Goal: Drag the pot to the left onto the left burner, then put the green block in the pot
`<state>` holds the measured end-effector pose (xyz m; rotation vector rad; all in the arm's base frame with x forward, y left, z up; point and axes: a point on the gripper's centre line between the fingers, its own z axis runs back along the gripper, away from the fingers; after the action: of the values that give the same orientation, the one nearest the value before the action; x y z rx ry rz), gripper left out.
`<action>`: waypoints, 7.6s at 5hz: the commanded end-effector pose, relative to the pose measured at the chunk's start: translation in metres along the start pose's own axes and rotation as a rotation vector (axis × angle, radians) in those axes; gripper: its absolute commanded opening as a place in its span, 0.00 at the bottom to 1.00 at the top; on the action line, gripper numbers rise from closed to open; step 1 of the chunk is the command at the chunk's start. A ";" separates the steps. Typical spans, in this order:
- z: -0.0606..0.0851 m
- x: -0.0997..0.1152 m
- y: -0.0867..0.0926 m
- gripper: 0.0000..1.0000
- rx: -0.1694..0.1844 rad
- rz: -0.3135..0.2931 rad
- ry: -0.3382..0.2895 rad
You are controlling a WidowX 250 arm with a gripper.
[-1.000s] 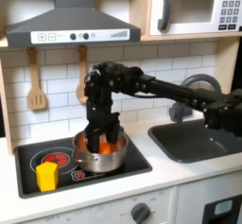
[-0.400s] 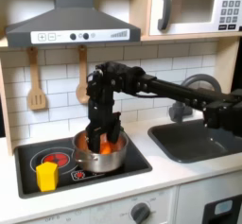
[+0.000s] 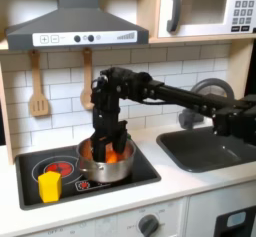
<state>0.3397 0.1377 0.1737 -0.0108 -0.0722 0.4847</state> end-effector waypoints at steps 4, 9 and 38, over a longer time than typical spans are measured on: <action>0.001 0.020 0.022 1.00 0.016 0.060 -0.011; 0.000 0.037 0.041 1.00 0.021 0.115 -0.018; 0.019 -0.068 -0.035 1.00 -0.066 -0.176 -0.012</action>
<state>0.2916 0.0774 0.1829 -0.0629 -0.0776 0.3138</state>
